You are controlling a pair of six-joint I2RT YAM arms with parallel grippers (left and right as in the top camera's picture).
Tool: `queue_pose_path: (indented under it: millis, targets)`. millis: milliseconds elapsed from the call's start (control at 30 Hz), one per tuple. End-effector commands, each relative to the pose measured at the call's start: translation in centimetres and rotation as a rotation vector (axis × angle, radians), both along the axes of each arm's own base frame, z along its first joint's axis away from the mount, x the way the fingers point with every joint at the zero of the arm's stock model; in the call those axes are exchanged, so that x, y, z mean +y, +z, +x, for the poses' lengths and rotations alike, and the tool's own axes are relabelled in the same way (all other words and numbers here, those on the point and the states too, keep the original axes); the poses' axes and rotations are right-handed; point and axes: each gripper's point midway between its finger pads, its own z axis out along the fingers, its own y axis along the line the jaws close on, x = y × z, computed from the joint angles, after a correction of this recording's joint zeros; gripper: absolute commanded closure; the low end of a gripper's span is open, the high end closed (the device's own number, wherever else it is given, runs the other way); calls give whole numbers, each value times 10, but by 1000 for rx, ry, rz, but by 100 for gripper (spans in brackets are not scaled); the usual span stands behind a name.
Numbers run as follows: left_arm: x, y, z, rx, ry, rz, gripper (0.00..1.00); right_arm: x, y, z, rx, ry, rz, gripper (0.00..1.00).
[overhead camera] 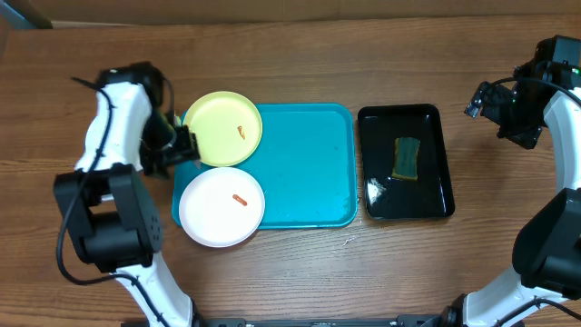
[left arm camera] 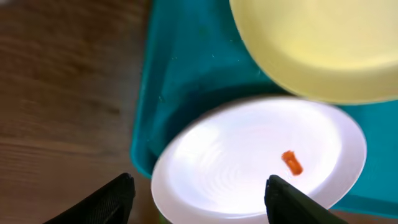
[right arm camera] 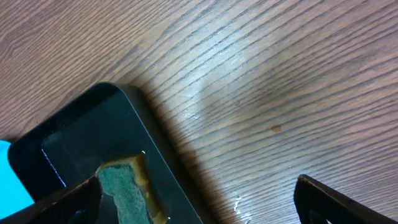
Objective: Clean dirty plates on tray and stack at the side
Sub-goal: 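Move left gripper to the white plate at tray front and grasp rim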
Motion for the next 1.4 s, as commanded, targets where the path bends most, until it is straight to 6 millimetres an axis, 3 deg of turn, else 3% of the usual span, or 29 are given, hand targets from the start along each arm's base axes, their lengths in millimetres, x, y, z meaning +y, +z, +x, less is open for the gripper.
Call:
queue_pose_path:
  millis: [0, 267, 333, 367, 600, 733, 900, 1067, 1100, 1133, 1367]
  targets:
    - [-6, 24, -15, -95, -7, 108, 30, -3, 18, 5, -53, -5, -14, 0]
    - [-20, 37, -44, -226, 39, 97, 26, -3, 18, 5, -53, -5, -14, 0]
    - [-15, 28, -55, -202, 41, 129, 24, -3, 18, 5, -53, -5, -14, 0]
    - [-10, 22, -58, -190, 48, 153, 17, -3, 18, 5, -53, -5, -14, 0]
    - [9, -18, -78, -145, 173, 206, 23, -3, 18, 5, -53, -5, -14, 0]
    - [11, -31, -84, -140, 205, 182, 38, -3, 18, 5, -53, -5, -14, 0]
    - [-10, -48, -89, -140, 168, 81, 52, -3, 18, 5, -53, -5, -14, 0]
    - [-11, -63, -101, -123, 158, 87, 56, -3, 18, 5, -53, -5, -14, 0]
    - [-12, -64, -102, -120, 158, 87, 67, -3, 18, 5, -53, -5, -14, 0]
    - [-12, -64, -103, -118, 158, 85, 93, -3, 18, 5, -53, -5, -14, 0]
    - [-52, -58, -97, -140, 84, -151, 96, -3, 18, 5, -53, -5, -14, 0]
